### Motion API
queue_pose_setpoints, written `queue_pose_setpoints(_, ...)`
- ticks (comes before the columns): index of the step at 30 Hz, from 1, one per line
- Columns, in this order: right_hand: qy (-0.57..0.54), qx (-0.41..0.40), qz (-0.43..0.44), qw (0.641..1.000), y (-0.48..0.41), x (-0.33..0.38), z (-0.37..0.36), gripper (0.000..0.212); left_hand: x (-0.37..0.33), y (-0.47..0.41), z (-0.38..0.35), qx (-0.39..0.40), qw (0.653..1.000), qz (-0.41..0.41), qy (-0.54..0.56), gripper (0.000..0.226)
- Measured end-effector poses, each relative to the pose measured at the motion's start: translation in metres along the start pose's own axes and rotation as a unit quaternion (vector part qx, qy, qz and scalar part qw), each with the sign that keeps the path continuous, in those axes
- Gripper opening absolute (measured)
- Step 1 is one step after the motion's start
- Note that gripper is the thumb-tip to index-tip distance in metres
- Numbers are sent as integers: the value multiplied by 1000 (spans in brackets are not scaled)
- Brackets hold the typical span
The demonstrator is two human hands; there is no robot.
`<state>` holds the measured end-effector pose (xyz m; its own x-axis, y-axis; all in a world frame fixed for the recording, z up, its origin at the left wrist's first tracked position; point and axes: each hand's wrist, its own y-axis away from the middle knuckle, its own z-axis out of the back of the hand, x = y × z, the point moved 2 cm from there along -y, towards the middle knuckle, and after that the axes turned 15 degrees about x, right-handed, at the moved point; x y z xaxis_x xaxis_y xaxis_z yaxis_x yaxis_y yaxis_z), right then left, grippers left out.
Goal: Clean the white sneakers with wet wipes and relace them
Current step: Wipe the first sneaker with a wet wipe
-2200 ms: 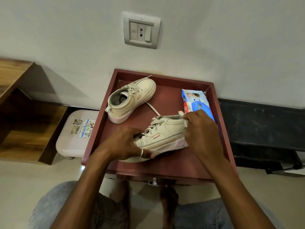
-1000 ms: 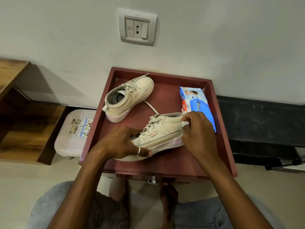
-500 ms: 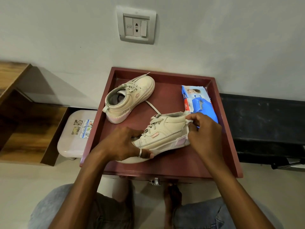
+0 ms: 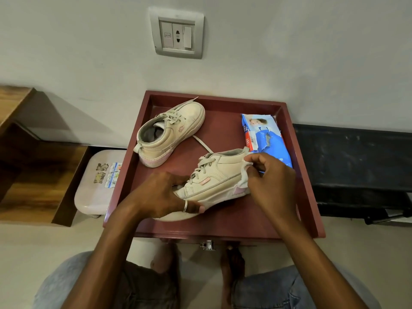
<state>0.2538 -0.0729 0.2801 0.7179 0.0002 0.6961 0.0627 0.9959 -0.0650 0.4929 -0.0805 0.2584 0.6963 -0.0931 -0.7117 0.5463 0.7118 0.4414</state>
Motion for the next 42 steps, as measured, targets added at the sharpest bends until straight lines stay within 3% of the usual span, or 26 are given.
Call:
queue_pose_setpoints(6,-19,34,-78,996,-18,-19,-2,17,2,0,0,3,1000,8,0,60)
queue_pose_setpoints(11,19,23,30,999,1,3,-7,16,2,-1,1,2,1000,19,-4,59)
queue_pose_setpoints(15,14,21,36,999,-9,-4,-12,17,4,-2,1,4,999,46,16,60)
queue_pose_setpoints(17,36,16,43,998,-9,-5,-14,18,6,-2,0,14,997,75,25,71)
queue_pose_setpoints(21,44,10,43,998,-9,-7,-15,17,17,6,2,39,985,167,-4,128)
queue_pose_setpoints(23,46,10,41,998,-10,-8,-15,15,25,18,3,63,982,174,37,137)
queue_pose_setpoints(26,49,16,38,998,-9,-7,-15,15,31,30,4,70,985,104,117,109)
queue_pose_setpoints(29,79,13,36,996,-3,2,-15,17,28,33,5,23,985,75,153,92)
queue_pose_setpoints(37,88,111,249,958,46,84,-67,26,17,35,7,-113,983,63,129,39)
queue_pose_setpoints(42,52,173,290,940,28,91,-79,31,23,36,3,-137,985,57,91,49)
